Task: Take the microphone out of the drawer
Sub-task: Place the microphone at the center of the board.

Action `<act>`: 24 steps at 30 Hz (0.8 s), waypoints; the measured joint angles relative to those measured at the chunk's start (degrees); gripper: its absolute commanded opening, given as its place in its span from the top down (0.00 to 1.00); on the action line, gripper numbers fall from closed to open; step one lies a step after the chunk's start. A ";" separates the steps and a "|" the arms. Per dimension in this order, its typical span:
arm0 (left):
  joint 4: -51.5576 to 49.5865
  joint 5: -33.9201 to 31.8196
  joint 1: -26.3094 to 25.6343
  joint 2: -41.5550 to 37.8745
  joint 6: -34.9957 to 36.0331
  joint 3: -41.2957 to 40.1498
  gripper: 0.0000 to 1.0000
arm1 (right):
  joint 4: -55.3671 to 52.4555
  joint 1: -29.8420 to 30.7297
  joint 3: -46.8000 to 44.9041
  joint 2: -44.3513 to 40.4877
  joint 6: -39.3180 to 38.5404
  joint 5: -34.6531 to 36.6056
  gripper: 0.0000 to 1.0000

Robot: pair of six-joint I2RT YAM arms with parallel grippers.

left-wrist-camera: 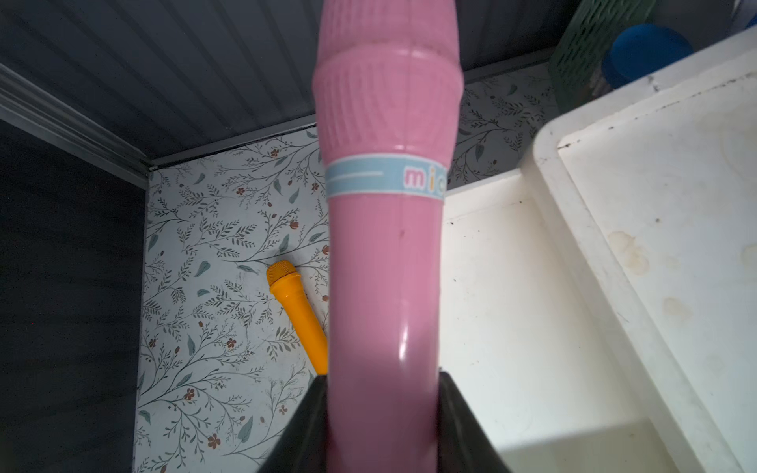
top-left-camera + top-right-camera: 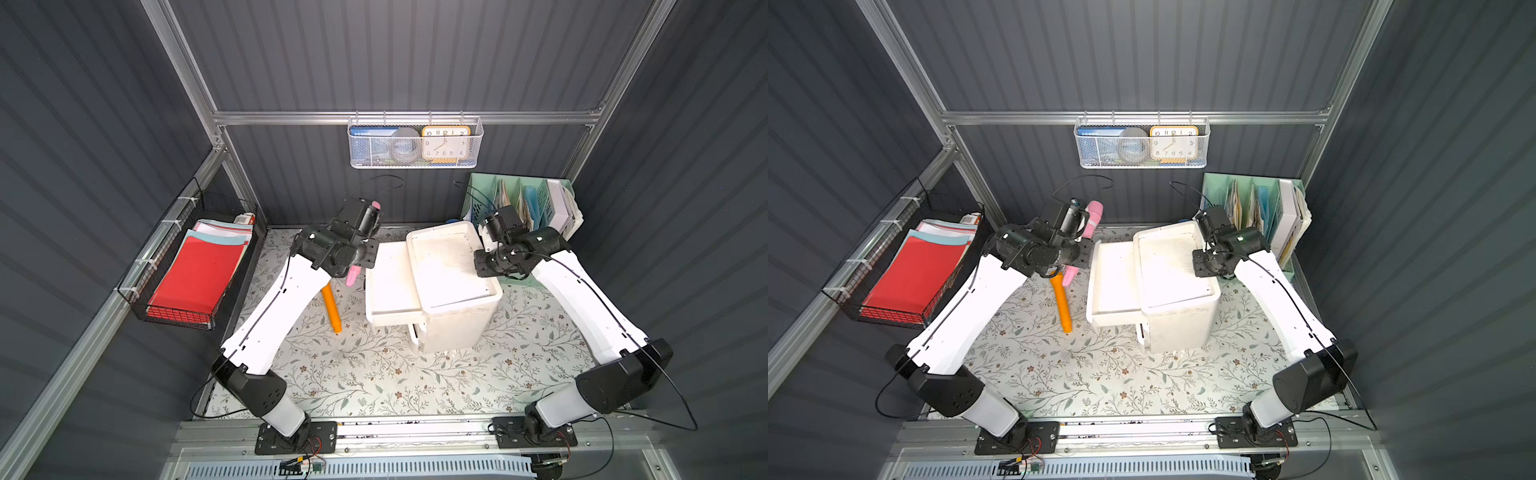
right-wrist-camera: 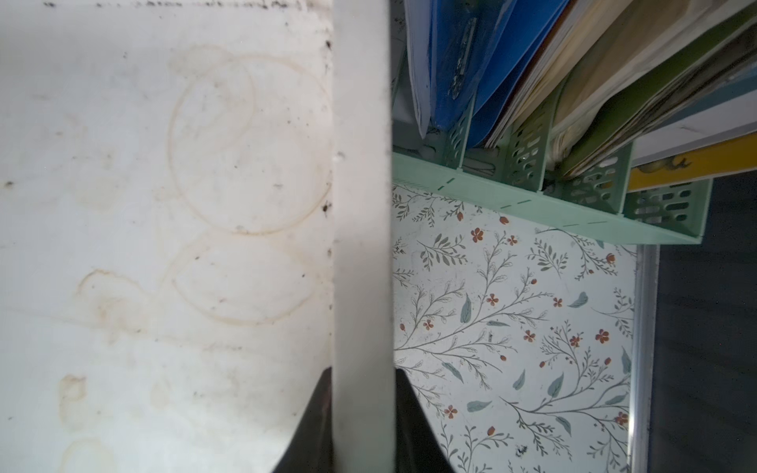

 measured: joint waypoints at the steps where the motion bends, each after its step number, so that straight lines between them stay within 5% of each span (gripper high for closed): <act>1: 1.07 0.07 1.05 -1.01 0.09 -1.68 0.75 | -0.02 0.00 0.00 0.00 0.00 0.00 0.95; 17: 20.06 5.70 17.20 -11.28 -2.73 -33.09 0.76 | 0.15 0.00 -0.26 -0.20 -0.15 0.02 0.95; 24: 28.17 8.50 19.74 -12.59 -5.99 -45.70 0.77 | 0.79 0.00 -0.87 -0.63 -0.15 0.02 0.95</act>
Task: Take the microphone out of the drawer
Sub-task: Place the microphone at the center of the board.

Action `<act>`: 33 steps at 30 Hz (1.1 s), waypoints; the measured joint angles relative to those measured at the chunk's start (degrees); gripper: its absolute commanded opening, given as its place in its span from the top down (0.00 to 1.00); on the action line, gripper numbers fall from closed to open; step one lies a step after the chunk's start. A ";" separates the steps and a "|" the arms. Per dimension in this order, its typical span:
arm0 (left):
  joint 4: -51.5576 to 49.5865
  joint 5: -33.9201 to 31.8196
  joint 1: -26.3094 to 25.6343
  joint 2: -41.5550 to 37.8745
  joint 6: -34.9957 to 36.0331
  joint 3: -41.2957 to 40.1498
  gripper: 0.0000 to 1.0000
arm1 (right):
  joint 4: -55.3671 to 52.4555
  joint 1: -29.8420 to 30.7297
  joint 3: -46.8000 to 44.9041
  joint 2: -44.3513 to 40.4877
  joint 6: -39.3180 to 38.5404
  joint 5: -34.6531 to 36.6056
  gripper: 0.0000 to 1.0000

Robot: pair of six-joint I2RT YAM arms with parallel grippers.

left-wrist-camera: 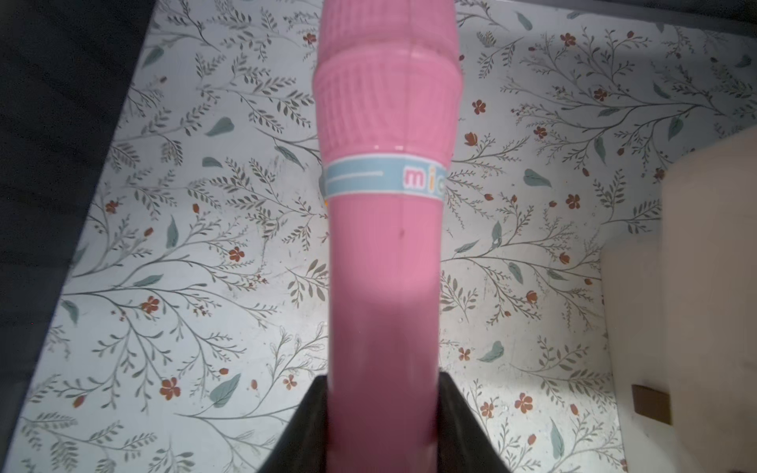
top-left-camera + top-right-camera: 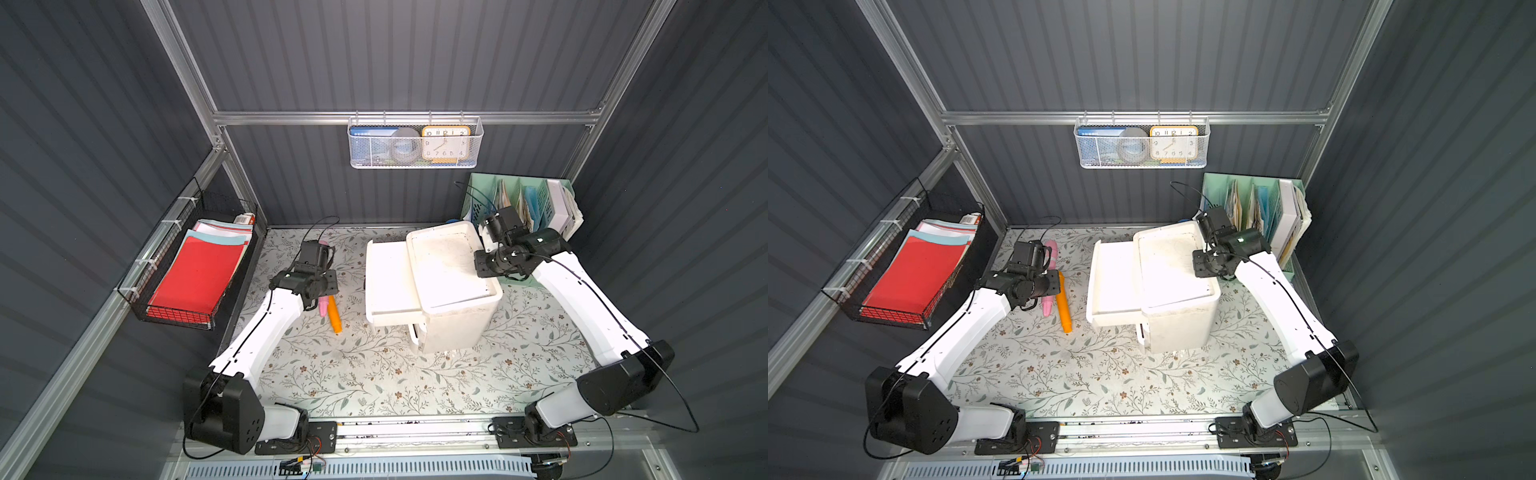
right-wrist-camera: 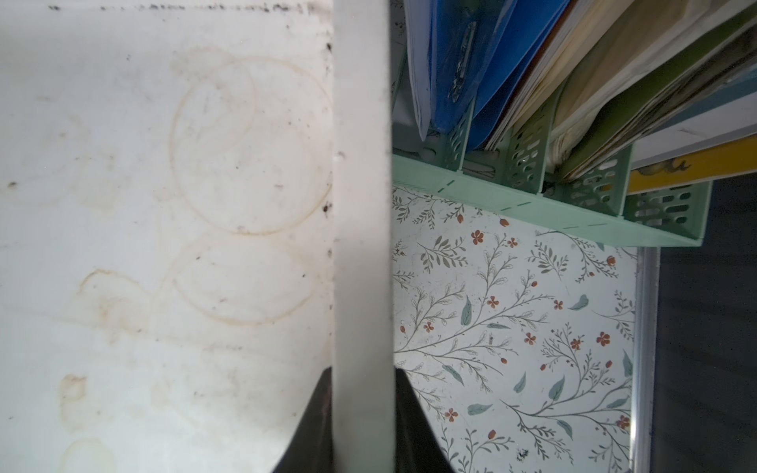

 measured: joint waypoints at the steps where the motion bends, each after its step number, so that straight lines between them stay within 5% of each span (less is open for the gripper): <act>1: 1.29 0.35 0.48 -0.07 -0.61 -1.84 0.77 | 0.00 0.00 0.00 0.00 0.00 0.00 0.95; 10: 10.80 1.01 5.42 0.13 -4.37 -13.11 0.80 | 0.17 0.00 -0.22 -0.13 -0.04 0.02 0.96; 19: 18.67 2.64 11.65 5.35 -6.75 -15.96 0.81 | 0.37 0.00 -0.37 -0.26 0.00 -0.02 1.00; 33: 21.20 6.29 13.57 13.29 -8.11 -16.68 0.75 | 0.66 0.00 -0.61 -0.42 -0.02 -0.20 1.00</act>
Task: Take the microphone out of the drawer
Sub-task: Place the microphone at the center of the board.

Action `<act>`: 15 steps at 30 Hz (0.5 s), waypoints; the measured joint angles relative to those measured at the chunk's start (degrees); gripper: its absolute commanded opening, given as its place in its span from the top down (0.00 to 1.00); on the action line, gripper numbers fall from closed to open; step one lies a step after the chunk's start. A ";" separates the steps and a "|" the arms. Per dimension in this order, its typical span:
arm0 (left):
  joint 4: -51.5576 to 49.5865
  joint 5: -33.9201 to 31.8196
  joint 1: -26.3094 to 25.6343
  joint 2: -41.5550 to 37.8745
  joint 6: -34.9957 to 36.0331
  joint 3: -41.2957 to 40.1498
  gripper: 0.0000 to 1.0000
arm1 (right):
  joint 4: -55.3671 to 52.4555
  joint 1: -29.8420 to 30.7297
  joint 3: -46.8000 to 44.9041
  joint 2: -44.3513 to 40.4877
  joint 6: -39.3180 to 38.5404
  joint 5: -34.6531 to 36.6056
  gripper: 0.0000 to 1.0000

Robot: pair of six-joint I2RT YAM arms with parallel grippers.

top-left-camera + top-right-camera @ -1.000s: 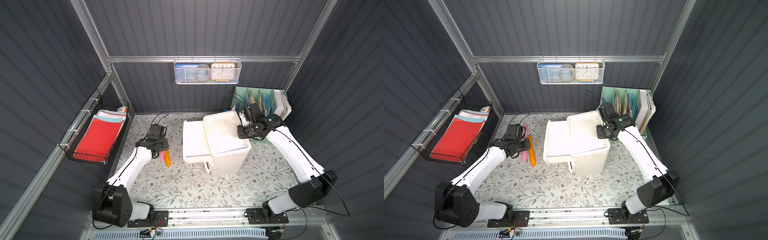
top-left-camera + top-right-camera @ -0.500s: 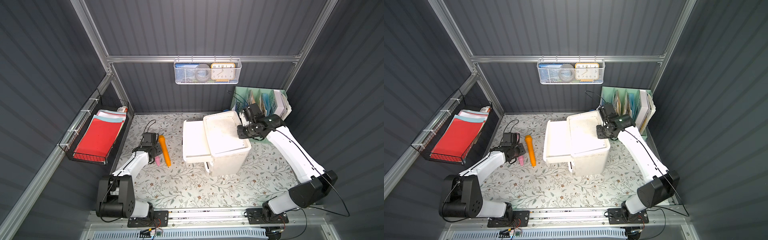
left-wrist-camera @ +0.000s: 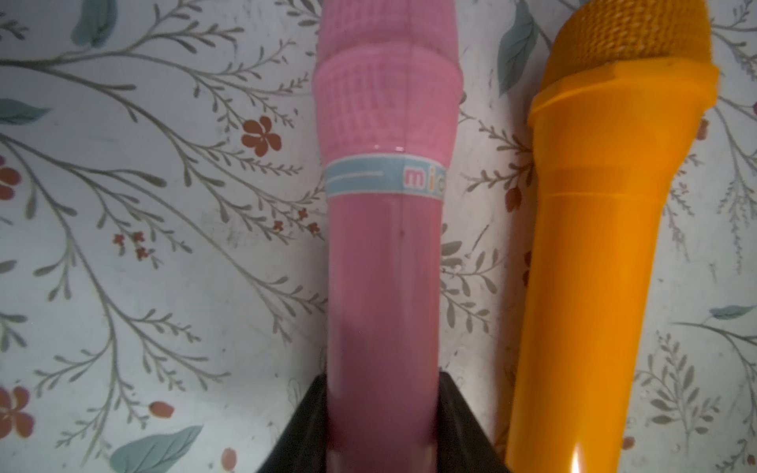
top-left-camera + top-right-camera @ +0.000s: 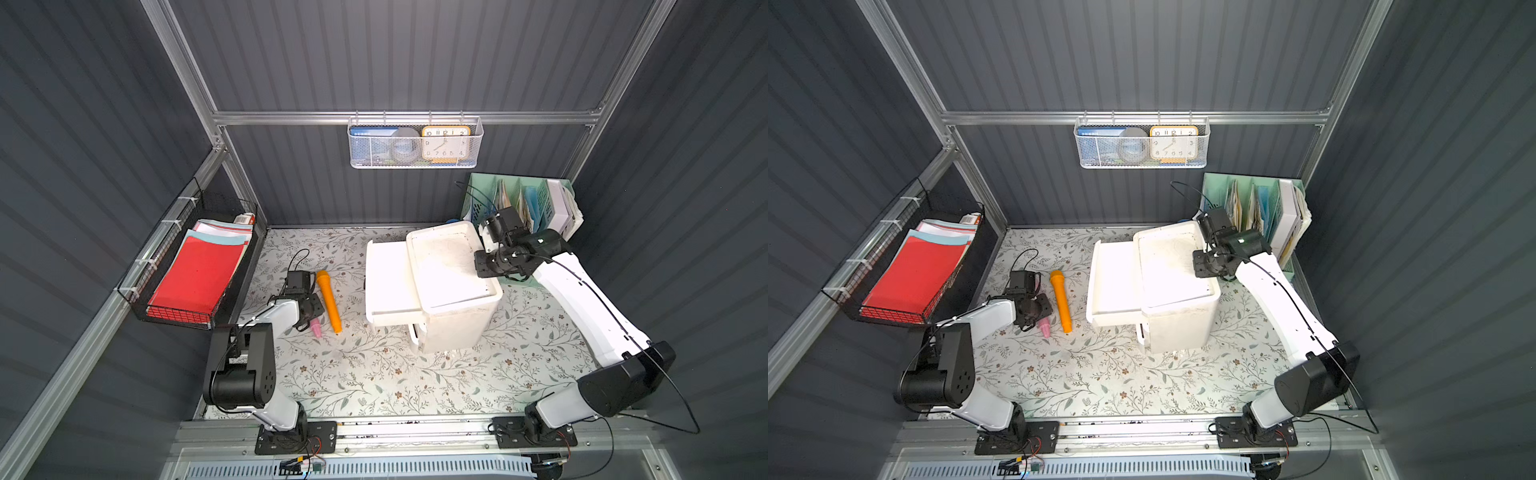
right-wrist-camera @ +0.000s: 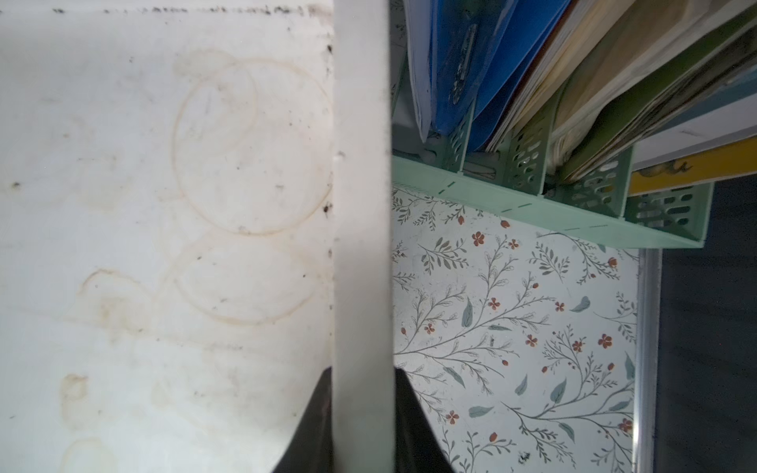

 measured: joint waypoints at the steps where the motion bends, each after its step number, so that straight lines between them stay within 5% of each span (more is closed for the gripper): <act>1: 0.04 0.22 0.15 0.33 -0.07 0.13 0.75 | 0.00 0.00 0.00 0.00 0.00 -0.02 1.00; 7: 0.04 1.36 0.31 3.13 -0.09 2.95 0.70 | 0.02 0.00 0.00 -0.02 0.00 -0.02 1.00; 15: -0.61 1.99 0.31 3.48 -0.44 3.15 0.49 | 0.02 0.00 0.00 -0.02 0.00 -0.07 1.00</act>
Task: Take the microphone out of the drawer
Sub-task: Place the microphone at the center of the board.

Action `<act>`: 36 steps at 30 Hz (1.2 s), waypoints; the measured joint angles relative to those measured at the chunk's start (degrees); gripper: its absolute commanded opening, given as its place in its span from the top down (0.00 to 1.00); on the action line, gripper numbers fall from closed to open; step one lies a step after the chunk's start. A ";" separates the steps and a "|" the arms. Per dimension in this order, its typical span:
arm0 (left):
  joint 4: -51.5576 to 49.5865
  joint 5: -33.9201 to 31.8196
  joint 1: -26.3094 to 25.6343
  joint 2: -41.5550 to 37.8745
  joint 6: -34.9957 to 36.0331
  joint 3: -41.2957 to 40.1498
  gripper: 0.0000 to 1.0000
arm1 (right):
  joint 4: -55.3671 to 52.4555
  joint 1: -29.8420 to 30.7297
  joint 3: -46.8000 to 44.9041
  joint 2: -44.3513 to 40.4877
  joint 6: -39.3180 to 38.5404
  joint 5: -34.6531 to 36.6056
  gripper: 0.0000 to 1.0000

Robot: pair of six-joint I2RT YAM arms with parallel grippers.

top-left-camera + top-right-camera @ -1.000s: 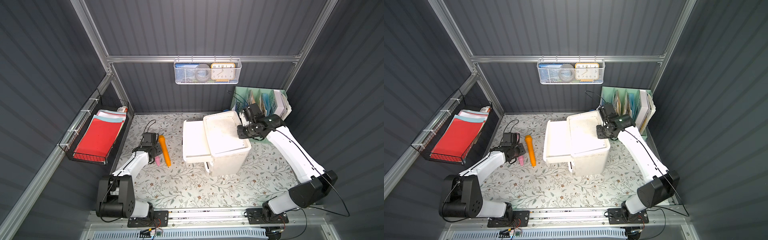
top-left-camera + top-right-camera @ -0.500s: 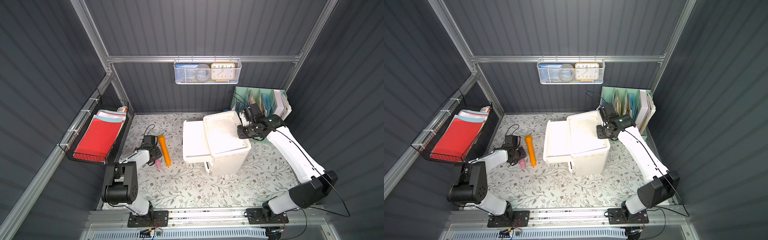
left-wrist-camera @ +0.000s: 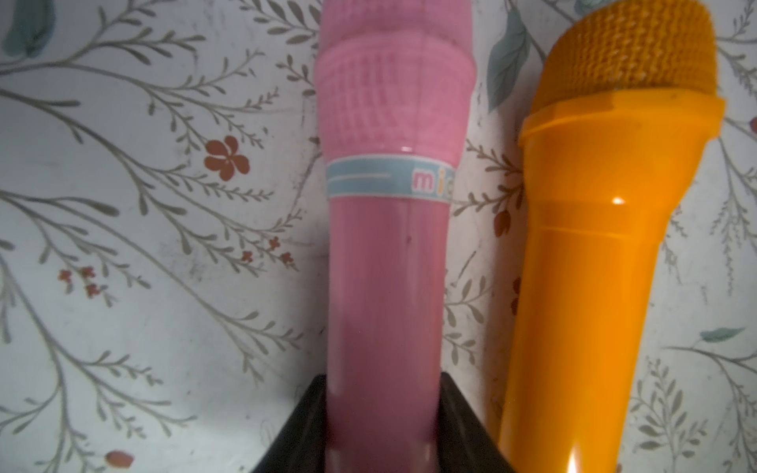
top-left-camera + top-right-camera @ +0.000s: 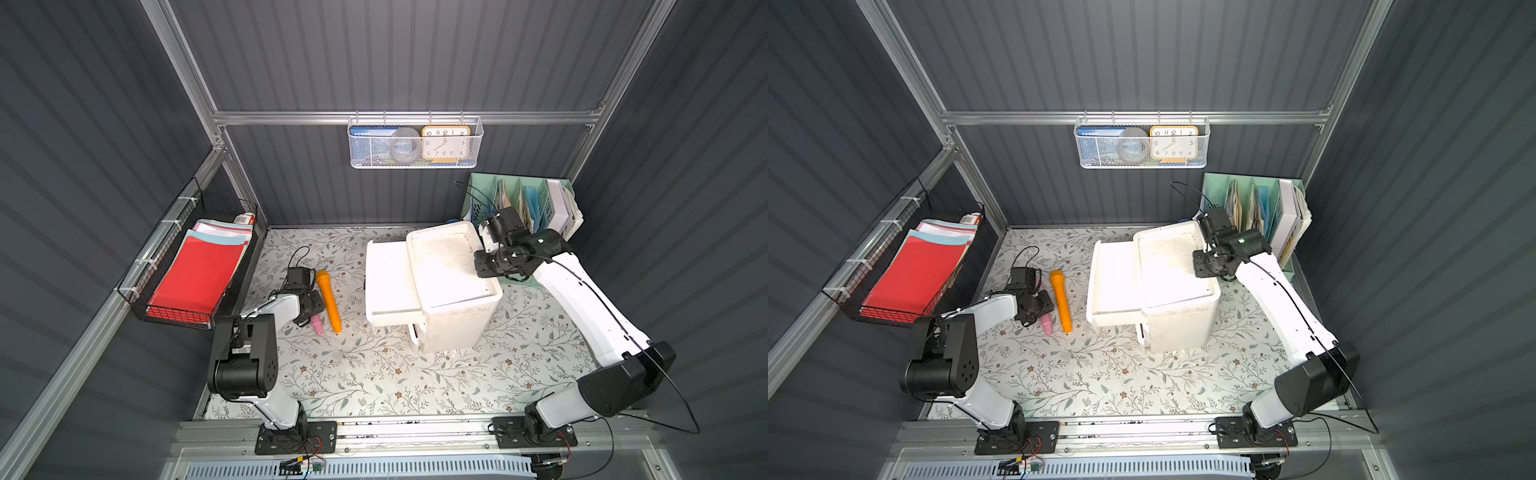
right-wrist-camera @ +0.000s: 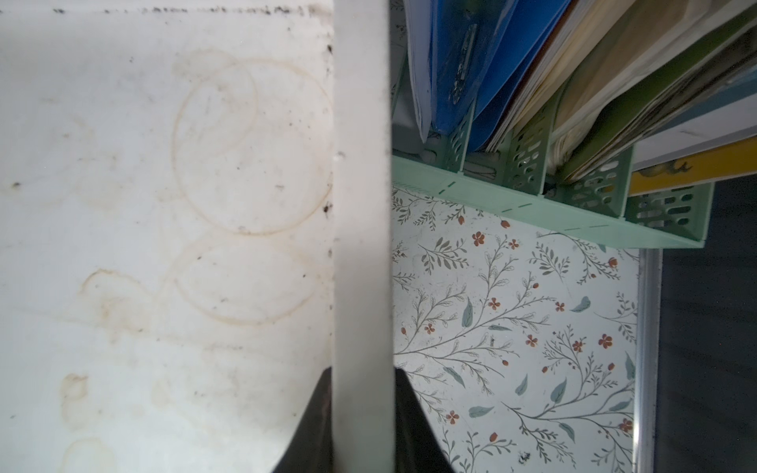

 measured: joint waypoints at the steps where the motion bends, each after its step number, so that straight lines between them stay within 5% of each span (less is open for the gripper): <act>1: -0.17 0.07 0.00 0.07 -0.07 0.00 0.47 | 0.00 0.00 0.00 0.00 0.00 -0.02 1.00; 19: -2.58 0.11 0.00 -0.35 -0.09 0.76 0.40 | 0.00 0.00 0.00 -0.02 -0.02 0.00 1.00; 28: -5.81 0.55 0.00 -9.90 -0.02 2.62 0.41 | 0.00 0.00 0.00 -0.02 -0.02 0.00 1.00; 30: -5.81 1.75 0.00 -11.93 0.20 3.10 0.48 | 0.00 0.00 0.00 -0.02 -0.02 0.00 1.00; 36: -5.53 10.38 0.00 -17.33 1.09 3.32 0.94 | 0.00 0.00 0.00 -0.02 -0.02 0.00 1.00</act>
